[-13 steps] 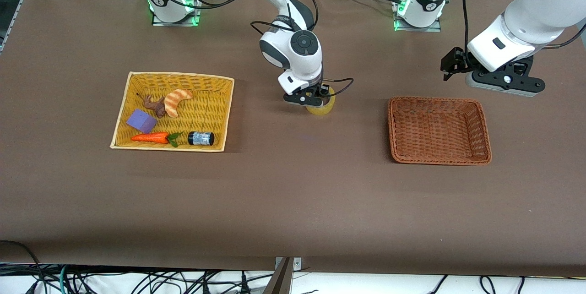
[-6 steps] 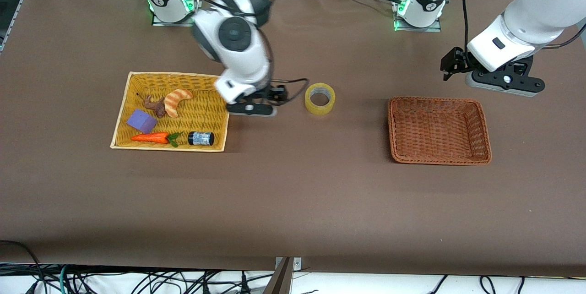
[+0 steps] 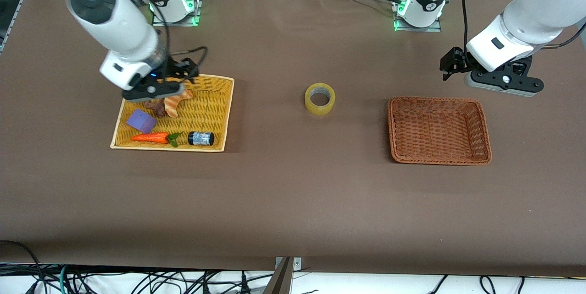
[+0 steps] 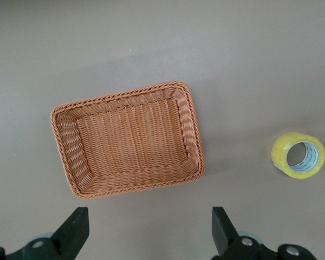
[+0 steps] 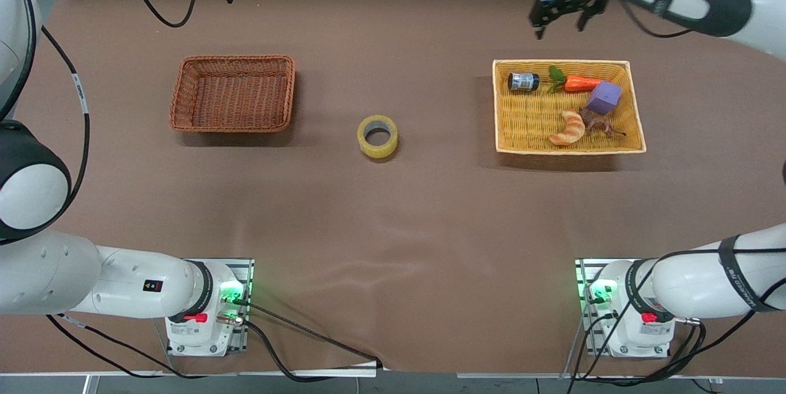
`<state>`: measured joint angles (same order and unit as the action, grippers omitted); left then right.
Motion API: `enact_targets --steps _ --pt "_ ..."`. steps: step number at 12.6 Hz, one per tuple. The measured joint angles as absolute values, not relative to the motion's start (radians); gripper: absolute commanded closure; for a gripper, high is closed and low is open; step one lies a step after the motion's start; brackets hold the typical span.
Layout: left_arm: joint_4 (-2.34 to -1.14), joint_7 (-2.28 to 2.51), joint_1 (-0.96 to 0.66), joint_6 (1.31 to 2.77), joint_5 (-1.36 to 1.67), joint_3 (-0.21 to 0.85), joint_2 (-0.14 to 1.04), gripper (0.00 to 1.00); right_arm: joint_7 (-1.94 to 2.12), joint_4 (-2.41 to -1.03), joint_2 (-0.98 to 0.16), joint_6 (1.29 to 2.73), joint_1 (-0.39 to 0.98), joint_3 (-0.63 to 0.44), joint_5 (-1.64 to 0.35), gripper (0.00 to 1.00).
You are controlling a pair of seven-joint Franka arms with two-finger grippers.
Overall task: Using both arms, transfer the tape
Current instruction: 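Set the tape roll on the table and withdraw the right gripper, then reach the left gripper to the tape roll on the table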
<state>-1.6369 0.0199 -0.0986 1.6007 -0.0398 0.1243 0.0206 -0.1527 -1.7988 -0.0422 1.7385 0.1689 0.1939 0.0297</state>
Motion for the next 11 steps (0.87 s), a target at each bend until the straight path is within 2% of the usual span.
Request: enact_targets --steps 4,8,11 --pt "-1.637 0.020 -0.099 1.600 -0.040 0.125 0.021 0.00 0.065 -1.812 0.000 1.708 0.166 0.052 0.001 0.00" --pt "-1.637 0.020 -0.100 1.600 -0.036 0.130 0.027 0.00 0.095 -1.819 0.000 1.707 0.166 0.044 -0.002 0.00" --pt "-1.639 0.025 -0.131 1.601 -0.017 0.209 0.083 0.00 0.095 -1.821 0.000 1.700 0.168 0.044 -0.002 0.00"
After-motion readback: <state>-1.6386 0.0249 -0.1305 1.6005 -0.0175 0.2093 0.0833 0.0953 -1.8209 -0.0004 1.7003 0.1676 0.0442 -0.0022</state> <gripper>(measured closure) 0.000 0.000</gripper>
